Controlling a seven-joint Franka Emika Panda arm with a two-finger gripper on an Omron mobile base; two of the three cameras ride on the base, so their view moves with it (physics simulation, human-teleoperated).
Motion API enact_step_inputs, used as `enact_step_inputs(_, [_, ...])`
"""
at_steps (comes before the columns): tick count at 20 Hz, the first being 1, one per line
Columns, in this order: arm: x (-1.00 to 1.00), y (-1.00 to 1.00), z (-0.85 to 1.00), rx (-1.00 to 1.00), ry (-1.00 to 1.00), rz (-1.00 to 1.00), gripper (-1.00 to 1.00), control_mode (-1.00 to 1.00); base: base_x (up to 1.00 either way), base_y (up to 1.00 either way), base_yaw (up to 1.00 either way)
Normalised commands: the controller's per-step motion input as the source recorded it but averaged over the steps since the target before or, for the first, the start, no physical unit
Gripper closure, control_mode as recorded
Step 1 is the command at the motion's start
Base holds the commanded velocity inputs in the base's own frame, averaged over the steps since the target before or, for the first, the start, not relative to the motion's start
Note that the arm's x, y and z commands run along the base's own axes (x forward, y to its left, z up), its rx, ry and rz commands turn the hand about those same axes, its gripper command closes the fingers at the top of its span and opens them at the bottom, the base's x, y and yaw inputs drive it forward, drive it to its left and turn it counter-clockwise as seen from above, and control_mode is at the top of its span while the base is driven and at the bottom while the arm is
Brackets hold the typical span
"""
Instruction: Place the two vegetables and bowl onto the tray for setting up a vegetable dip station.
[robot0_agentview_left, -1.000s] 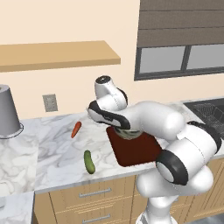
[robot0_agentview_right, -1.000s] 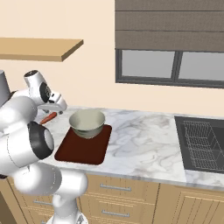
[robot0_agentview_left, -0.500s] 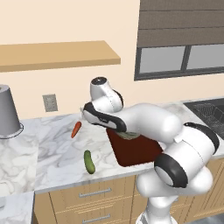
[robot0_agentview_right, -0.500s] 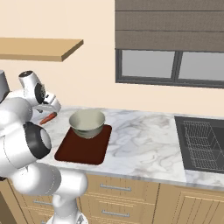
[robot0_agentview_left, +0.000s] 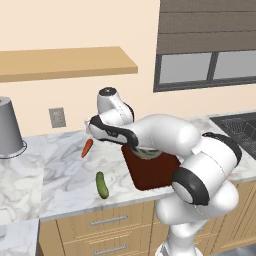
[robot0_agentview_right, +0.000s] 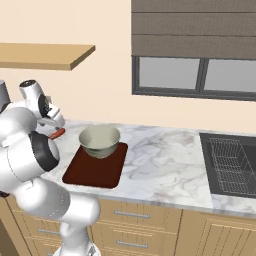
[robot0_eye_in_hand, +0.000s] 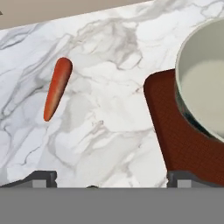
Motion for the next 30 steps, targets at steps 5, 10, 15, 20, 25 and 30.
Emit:
enact_step_inputs(5, [0.21,0.20,-0.12,0.08,0.00,-0.06,-1.00,-1.00,0.00,0.00,0.00])
enact_step_inputs(10, [0.28,0.20,-0.17,0.01,0.00,-0.11,-1.00,-1.00,0.00,0.00,0.00])
enact_step_inputs(15, [0.31,0.20,-0.17,0.00,0.02,-0.11,-1.00,-1.00,0.00,0.00,0.00])
enact_step_inputs(20, [0.33,0.17,-0.17,0.02,0.10,-0.10,-1.00,-1.00,0.00,0.00,0.00])
enact_step_inputs(25, [0.28,0.13,-0.17,0.01,0.11,-0.07,-1.00,-1.00,0.00,0.00,0.00])
enact_step_inputs(30, [0.25,0.13,-0.21,0.00,0.05,-0.05,-1.00,-1.00,0.00,0.00,0.00])
